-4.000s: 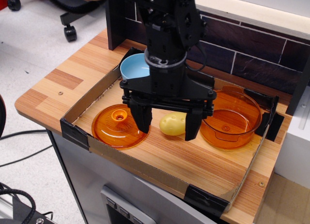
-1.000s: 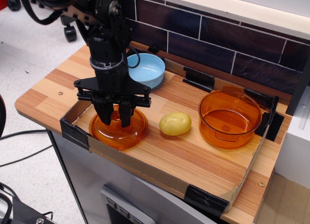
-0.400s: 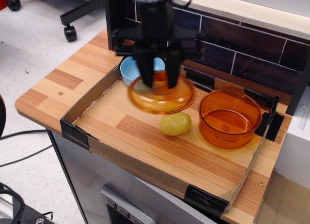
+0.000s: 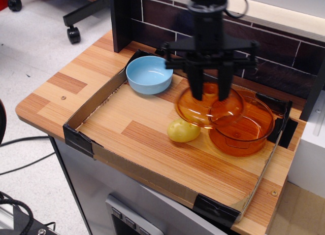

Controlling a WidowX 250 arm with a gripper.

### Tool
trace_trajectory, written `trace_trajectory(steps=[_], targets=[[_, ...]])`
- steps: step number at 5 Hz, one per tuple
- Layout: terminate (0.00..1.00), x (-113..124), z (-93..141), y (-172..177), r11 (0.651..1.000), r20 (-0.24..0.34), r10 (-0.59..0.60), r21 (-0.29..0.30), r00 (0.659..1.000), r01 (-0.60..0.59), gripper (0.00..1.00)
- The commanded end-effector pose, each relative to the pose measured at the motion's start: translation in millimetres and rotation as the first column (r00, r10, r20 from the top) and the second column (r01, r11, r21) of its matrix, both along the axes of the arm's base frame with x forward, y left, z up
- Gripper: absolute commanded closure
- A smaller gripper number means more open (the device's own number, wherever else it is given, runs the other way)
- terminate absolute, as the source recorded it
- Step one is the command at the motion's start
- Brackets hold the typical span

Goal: Put lid on pot

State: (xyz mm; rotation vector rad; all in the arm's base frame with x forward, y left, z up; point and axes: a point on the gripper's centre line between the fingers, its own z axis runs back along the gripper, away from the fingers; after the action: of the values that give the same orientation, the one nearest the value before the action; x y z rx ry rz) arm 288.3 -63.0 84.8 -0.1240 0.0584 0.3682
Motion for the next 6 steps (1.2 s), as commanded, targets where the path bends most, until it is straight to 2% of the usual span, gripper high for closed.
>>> trace_trajectory(steps=[1, 3, 6], targets=[[0.00, 23, -9, -11, 1.000, 0.040, 0.010, -0.001, 0.999, -0.010, 1.00], [0.00, 35, -16, -21, 1.000, 0.039, 0.029, 0.008, 0.999, -0.029, 1.00], [0.00, 29, -25, -39, 1.000, 0.021, 0.010, 0.027, 1.000, -0.011, 1.00]])
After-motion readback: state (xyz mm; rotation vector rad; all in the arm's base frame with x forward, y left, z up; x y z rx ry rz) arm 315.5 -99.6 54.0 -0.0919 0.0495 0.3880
